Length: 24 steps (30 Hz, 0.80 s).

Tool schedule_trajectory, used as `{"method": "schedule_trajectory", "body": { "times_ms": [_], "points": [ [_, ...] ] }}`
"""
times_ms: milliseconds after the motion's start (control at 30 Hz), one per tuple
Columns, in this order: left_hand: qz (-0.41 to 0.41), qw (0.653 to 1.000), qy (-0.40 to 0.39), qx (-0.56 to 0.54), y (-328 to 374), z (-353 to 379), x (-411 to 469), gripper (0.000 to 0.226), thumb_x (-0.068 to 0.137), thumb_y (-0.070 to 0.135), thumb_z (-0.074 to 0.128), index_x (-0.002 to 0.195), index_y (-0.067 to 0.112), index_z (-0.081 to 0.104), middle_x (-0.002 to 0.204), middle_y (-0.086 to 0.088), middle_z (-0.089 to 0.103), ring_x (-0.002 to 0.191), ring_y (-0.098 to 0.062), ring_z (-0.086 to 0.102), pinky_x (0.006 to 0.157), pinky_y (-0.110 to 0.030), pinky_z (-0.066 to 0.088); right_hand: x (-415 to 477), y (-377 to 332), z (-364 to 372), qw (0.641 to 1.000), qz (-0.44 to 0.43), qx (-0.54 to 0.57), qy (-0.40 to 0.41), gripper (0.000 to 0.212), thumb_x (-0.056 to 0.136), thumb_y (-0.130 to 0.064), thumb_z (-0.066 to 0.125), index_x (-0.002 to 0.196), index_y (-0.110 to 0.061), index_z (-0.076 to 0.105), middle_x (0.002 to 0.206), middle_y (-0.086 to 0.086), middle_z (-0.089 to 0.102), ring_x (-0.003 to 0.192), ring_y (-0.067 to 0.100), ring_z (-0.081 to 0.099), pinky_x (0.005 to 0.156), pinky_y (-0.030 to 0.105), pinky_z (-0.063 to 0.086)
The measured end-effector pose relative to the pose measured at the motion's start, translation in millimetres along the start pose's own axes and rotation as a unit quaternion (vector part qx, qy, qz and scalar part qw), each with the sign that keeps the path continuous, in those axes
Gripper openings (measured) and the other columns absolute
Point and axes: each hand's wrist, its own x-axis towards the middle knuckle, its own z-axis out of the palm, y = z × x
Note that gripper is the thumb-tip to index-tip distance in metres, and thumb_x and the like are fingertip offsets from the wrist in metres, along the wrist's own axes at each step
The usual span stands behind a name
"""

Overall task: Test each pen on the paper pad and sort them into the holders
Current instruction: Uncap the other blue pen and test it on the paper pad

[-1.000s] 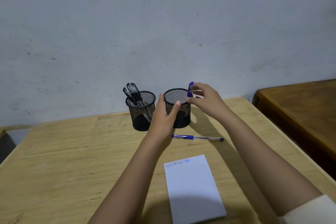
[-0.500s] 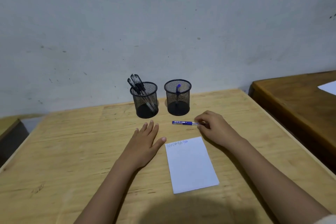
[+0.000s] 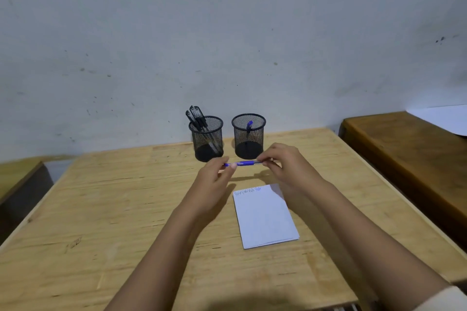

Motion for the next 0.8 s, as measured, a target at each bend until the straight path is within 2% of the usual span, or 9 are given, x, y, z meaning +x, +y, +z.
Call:
{"method": "schedule_trajectory", "body": {
  "times_ms": [67,100,167,233,333,400,500,633,800],
  "points": [
    [0.046,0.998,0.028,-0.025,13.2,-5.0,-5.0,0.02,0.094,0.032,0.053,0.106,0.021,0.065,0.1,0.01,0.063,0.091,-0.001,0.057,0.075,-0.009,0.041,0.2,-14.2,-6.6,0.999,-0.04,-0.004,-0.004,0.017,0.084,-0.003,0.062,0.097,-0.008,0.072,0.09,0.007,0.065,0.081,0.017,0.06,0.074,0.017,0.042],
    [0.064,0.996,0.043,-0.04,17.9,-8.3,-6.5,0.011,0.092,0.026,0.057,0.097,0.023,0.067,0.087,0.011,0.064,0.079,0.002,0.055,0.066,-0.007,0.039,-0.1,-19.7,-10.2,0.998,-0.057,0.001,-0.002,0.017,0.084,-0.003,0.062,0.096,-0.008,0.072,0.089,0.006,0.065,0.079,0.015,0.059,0.073,0.014,0.041],
    [0.07,0.992,0.062,-0.086,20.9,-17.6,-11.9,0.007,0.088,0.02,0.064,0.09,0.023,0.069,0.076,0.013,0.063,0.066,0.004,0.052,0.06,-0.008,0.038,-3.3,-28.8,-18.3,0.996,-0.082,0.027,-0.004,0.015,0.083,-0.005,0.064,0.096,-0.009,0.072,0.088,0.004,0.064,0.078,0.011,0.057,0.072,0.008,0.039],
    [0.065,0.987,0.07,-0.128,20.3,-26.6,-18.3,0.009,0.083,0.017,0.069,0.088,0.024,0.071,0.077,0.011,0.066,0.065,0.003,0.053,0.062,-0.008,0.04,-8.0,-35.2,-26.5,0.994,-0.069,0.076,-0.023,0.015,0.082,-0.006,0.066,0.095,-0.01,0.072,0.089,0.002,0.066,0.08,0.009,0.059,0.074,0.012,0.044],
    [0.043,0.977,0.071,-0.197,22.7,-37.2,-29.4,0.013,0.079,0.011,0.072,0.089,0.019,0.072,0.081,0.004,0.069,0.069,0.001,0.058,0.065,-0.01,0.045,-15.6,-37.2,-31.7,0.974,0.01,0.226,-0.013,0.013,0.076,-0.006,0.072,0.088,-0.011,0.074,0.086,-0.002,0.07,0.081,0.005,0.064,0.071,0.015,0.049],
    [0.037,0.968,0.077,-0.238,25.7,-42.0,-35.8,0.015,0.077,0.007,0.073,0.089,0.015,0.072,0.082,0.0,0.07,0.069,0.001,0.06,0.066,-0.009,0.047,-20.7,-40.8,-27.0,0.931,0.063,0.357,0.029,0.013,0.072,-0.005,0.075,0.082,-0.014,0.075,0.08,-0.004,0.072,0.078,0.007,0.066,0.074,0.017,0.051],
    [0.039,0.962,0.082,-0.258,31.4,-42.9,-40.2,0.017,0.075,0.006,0.075,0.086,0.018,0.073,0.081,0.002,0.071,0.071,-0.002,0.061,0.068,-0.01,0.048,-26.9,-54.3,-9.1,0.838,0.121,0.529,0.056,0.015,0.073,0.002,0.069,0.08,-0.011,0.072,0.07,-0.003,0.071,0.069,0.008,0.066,0.072,0.016,0.053],
    [0.048,0.962,0.073,-0.259,38.1,-39.8,-43.4,0.017,0.074,0.007,0.076,0.087,0.017,0.073,0.081,0.0,0.071,0.073,-0.007,0.059,0.07,-0.013,0.049,-24.6,-72.3,8.9,0.814,0.122,0.567,0.03,0.012,0.076,0.001,0.066,0.085,-0.007,0.068,0.069,-0.001,0.07,0.071,0.01,0.066,0.073,0.017,0.053],
    [0.045,0.956,0.064,-0.283,30.9,-44.9,-47.7,0.01,0.08,0.012,0.07,0.087,0.017,0.074,0.077,-0.007,0.073,0.076,-0.011,0.067,0.078,-0.018,0.052,-20.4,-70.3,12.0,0.814,0.121,0.568,0.02,0.01,0.081,0.004,0.061,0.086,-0.004,0.066,0.071,-0.001,0.069,0.071,0.008,0.065,0.073,0.016,0.052]
  ]
}}
